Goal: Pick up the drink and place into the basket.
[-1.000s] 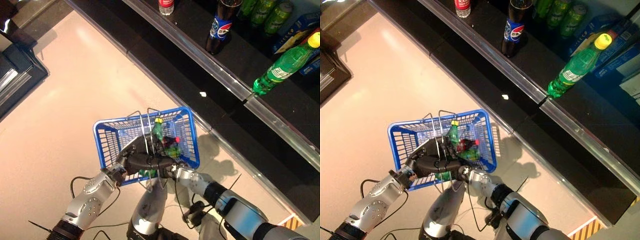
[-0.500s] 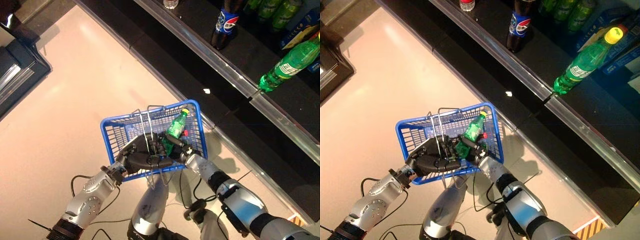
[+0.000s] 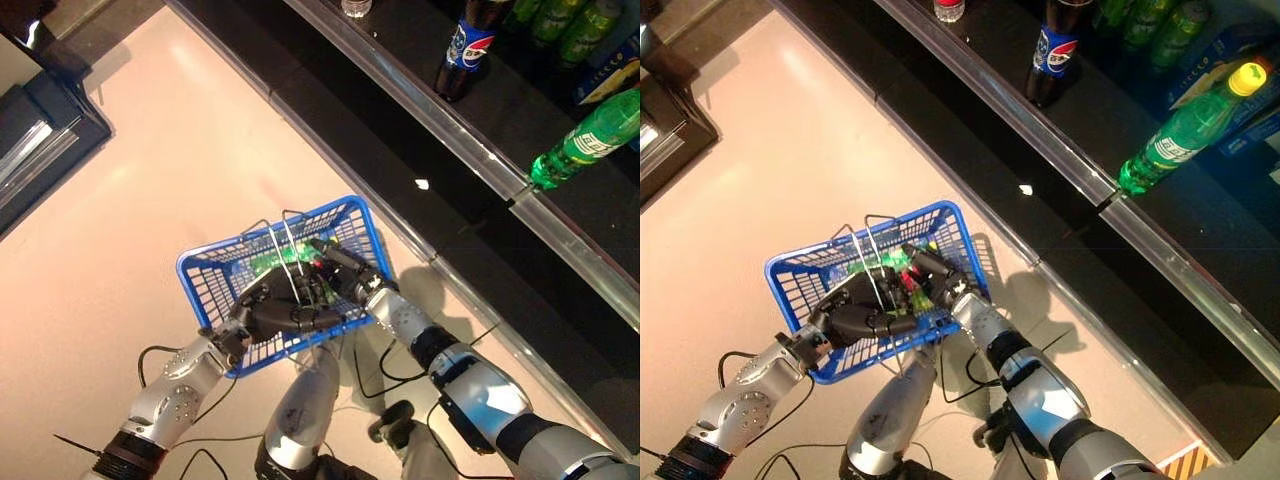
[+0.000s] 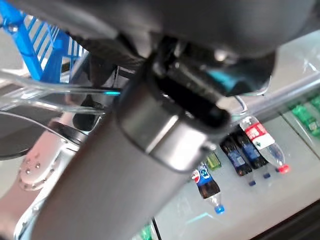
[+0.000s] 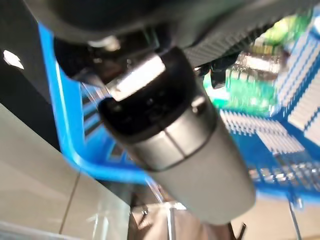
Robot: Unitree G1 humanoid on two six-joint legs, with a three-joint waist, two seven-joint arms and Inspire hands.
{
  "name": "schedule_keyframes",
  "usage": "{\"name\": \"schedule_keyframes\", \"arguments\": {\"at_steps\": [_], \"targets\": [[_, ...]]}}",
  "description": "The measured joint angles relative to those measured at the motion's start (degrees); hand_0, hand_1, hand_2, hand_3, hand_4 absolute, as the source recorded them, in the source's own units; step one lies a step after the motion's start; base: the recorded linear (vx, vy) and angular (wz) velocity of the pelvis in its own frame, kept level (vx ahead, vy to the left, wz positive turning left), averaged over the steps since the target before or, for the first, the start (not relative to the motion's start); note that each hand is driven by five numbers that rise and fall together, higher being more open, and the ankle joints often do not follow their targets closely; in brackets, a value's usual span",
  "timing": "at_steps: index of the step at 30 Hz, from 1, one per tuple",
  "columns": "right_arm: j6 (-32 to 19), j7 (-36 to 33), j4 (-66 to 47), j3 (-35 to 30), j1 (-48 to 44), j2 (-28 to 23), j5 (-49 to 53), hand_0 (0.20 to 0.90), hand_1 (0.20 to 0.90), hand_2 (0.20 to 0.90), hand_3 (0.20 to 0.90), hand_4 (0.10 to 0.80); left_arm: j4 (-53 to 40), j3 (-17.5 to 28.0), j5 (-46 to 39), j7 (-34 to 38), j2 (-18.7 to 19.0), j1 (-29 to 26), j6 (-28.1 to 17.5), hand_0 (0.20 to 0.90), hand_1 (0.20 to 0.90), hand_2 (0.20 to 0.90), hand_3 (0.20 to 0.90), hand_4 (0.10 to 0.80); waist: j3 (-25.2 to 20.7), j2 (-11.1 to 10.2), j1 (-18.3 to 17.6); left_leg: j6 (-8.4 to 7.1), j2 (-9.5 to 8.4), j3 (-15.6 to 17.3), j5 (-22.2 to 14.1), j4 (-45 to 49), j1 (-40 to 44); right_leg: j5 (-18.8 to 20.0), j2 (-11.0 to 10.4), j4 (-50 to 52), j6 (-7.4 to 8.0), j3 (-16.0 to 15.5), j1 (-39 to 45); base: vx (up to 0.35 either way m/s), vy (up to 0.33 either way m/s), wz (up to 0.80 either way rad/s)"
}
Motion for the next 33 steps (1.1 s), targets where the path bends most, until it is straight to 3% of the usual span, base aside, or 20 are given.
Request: {"name": "schedule_keyframes", "arguments": {"at_steps": [6,12,17,26,29,33], "targets": [[-0.54,5.92,-9.05,1.28,7.28,-3.52,-2.44,0.900,0.900,0.900,0.900,0.800,1.51,0.66,-0.07,-0.01,-0.16,2.40,-0.24,0.300,0.300,0.300,0.200,0.100,0.01,-0.02,-0.96,0.03,0.50,-0.02,-0.01,0.66,-1.06,-0.03,-0.06,0.84,-0.06,-0.05,-0.93,-0.007,0.005,0.01],[-3.12,9.10,-26.54,2.20,19.22,-7.96,-5.27,0.900,0.900,0.900,0.900,0.800,5.01,2.30,-0.07,0.06,-1.01,5.49,-2.05,0.300,0.300,0.300,0.200,0.100,0.04,-0.19,-4.71,0.24,1.64,2.25,0.09,1.08,-1.20,0.12,0.27,1.26,-0.24,1.34,-1.97,-0.009,-0.005,-0.09],[-4.24,13.53,-35.67,-0.15,27.62,-9.67,-8.98,0.900,0.900,0.900,0.900,0.800,7.99,5.67,-0.16,0.09,-5.25,8.28,-5.28,0.300,0.300,0.300,0.200,0.100,0.02,-0.65,-7.90,0.09,2.95,4.18,0.12,1.09,-0.68,0.76,1.15,1.35,-0.45,2.74,-2.28,-0.013,-0.034,-0.19],[-4.39,22.92,-43.56,-5.49,38.67,-12.44,-13.40,0.900,0.900,0.900,0.900,0.800,19.00,11.75,-4.46,5.02,-10.98,10.58,-9.68,0.300,0.300,0.300,0.200,0.100,-0.87,-3.59,-13.00,0.01,6.22,8.65,-0.59,-1.17,5.14,2.05,3.75,-1.20,-1.59,6.61,0.43,0.027,0.001,-0.28],[-3.82,24.91,-43.51,-7.60,42.10,-12.53,-15.22,0.900,0.900,0.900,0.900,0.800,26.24,14.87,-5.87,6.63,-14.85,11.14,-12.47,0.300,0.300,0.300,0.200,0.100,-1.66,-4.79,-14.83,-0.15,7.64,10.76,-0.46,-3.31,8.44,3.15,4.68,-3.62,-1.78,7.88,2.46,0.049,0.018,-0.39],[-0.19,23.58,-37.53,-12.90,46.35,-10.19,-17.82,0.900,0.900,0.900,0.900,0.800,36.18,19.13,-6.64,7.23,-17.25,11.51,-14.63,0.300,0.300,0.300,0.200,0.100,-6.14,-6.72,-17.88,-0.32,9.16,13.61,-0.31,-6.16,11.31,4.83,5.90,-7.05,-1.47,9.16,4.06,0.063,0.027,-0.31]]}}
